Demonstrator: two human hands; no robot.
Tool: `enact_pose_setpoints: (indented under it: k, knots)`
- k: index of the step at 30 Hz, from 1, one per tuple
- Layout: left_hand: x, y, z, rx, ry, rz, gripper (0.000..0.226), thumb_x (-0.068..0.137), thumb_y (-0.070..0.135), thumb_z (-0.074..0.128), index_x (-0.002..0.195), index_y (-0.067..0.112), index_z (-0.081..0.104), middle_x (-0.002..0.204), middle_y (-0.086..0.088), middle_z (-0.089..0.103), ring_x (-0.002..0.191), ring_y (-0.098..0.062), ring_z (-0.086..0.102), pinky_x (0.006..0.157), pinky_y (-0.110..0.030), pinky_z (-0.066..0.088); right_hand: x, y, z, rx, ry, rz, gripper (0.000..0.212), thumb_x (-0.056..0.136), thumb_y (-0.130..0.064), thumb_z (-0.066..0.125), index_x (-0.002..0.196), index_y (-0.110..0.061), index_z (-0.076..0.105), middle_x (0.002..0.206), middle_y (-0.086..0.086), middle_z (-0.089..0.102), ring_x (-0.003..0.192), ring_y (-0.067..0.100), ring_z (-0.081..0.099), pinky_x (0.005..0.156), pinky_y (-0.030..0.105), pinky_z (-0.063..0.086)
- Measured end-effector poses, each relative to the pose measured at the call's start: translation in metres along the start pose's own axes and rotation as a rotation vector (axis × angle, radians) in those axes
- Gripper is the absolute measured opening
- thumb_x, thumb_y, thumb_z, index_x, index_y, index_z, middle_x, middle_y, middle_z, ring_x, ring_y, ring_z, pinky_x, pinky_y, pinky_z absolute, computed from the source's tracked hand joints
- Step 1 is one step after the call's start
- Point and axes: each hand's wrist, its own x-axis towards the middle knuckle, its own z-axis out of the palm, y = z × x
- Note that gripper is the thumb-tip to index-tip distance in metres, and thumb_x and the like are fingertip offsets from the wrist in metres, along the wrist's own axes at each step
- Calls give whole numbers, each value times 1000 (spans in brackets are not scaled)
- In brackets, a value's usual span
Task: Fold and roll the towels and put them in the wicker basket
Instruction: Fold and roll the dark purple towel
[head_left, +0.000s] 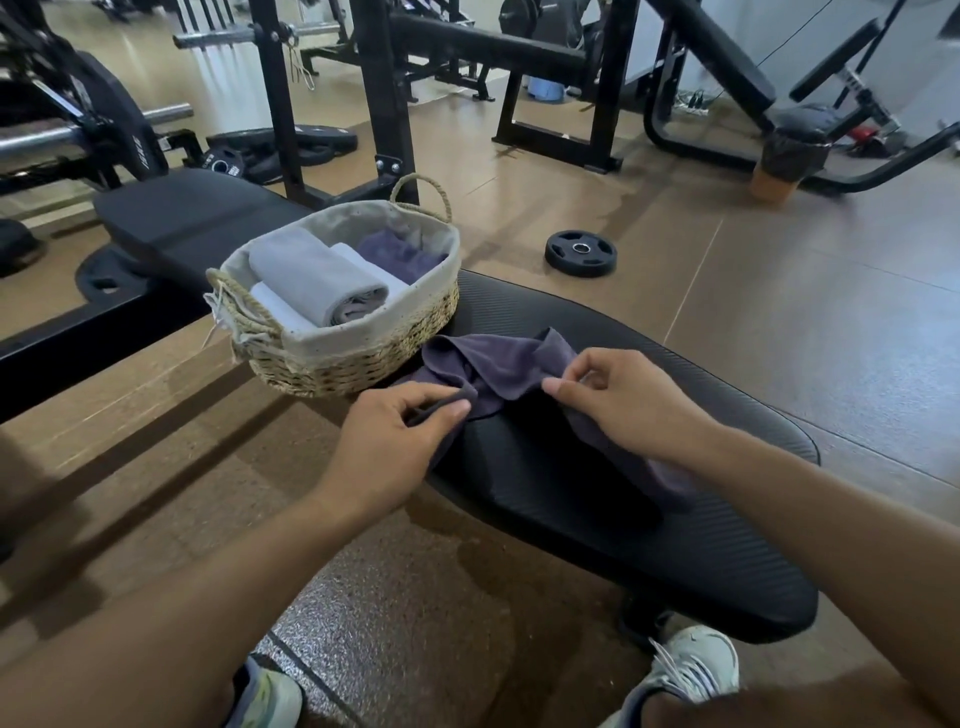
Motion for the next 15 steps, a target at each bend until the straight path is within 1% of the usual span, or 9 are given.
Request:
enact_pose_setpoints:
  k: [1,2,3,4,6,8,11,14,15]
  knots:
    - [-2,0,3,-6,0,12,11,90,23,75,99,24,81,89,18,77,85,10,67,74,-6,44,-3,-6,6,105,-1,11,27,91,-47,70,77,-24,66,57,-18,65,53,-6,56,58,15,43]
    - [-4,1,7,-25,-1,22,12,89,21,76,100,22,81,89,17,77,84,11,67,75,-6,44,-6,-11,11,222,-11,30,26,91,-45,70,79,-22,69,63,-15,69,59,-4,60,65,22,49]
    - [-6,1,10,-52,-4,27,13,89,19,76,101,20,81,89,15,77,83,11,66,76,-6,44,-7,-15,16,331,-29,49,23,92,-42,71,83,-21,71,72,-11,73,69,3,67,71,29,55]
    - [-9,2,14,-83,-6,29,14,89,17,76,102,18,81,89,14,78,82,11,66,76,-7,45,-9,-18,20,427,-57,67,18,94,-36,70,90,-19,74,80,-6,76,78,9,70,75,31,57]
    - [-12,3,18,-177,-3,-6,15,89,14,75,102,20,81,88,12,79,82,9,66,75,-10,47,-13,-27,23,583,-146,106,13,99,-22,65,107,-16,73,84,-3,74,77,10,65,65,20,51]
    - [-16,5,22,-312,-20,-91,16,90,14,74,100,25,80,88,10,80,81,5,68,72,-17,53,-16,-34,25,690,-259,127,24,100,-11,60,122,-15,68,88,0,69,78,13,58,61,19,45]
    - [-17,5,23,-443,-42,-240,15,90,17,74,103,20,80,89,-2,80,83,-11,72,69,-33,60,-23,-41,25,667,-374,89,38,99,-2,60,132,-19,65,99,-4,70,85,9,61,65,17,49]
    - [-15,0,23,-505,-16,-310,22,87,14,76,109,12,78,97,-10,79,95,-25,74,83,-49,61,-28,-44,25,583,-405,25,51,92,1,67,138,-22,60,114,-1,67,86,13,60,76,23,51]
    - [-14,-1,23,-515,4,-334,25,86,15,77,111,12,76,99,-10,79,99,-28,74,84,-53,61,-29,-44,25,560,-397,15,56,89,1,71,137,-23,59,118,1,67,85,13,62,78,24,52]
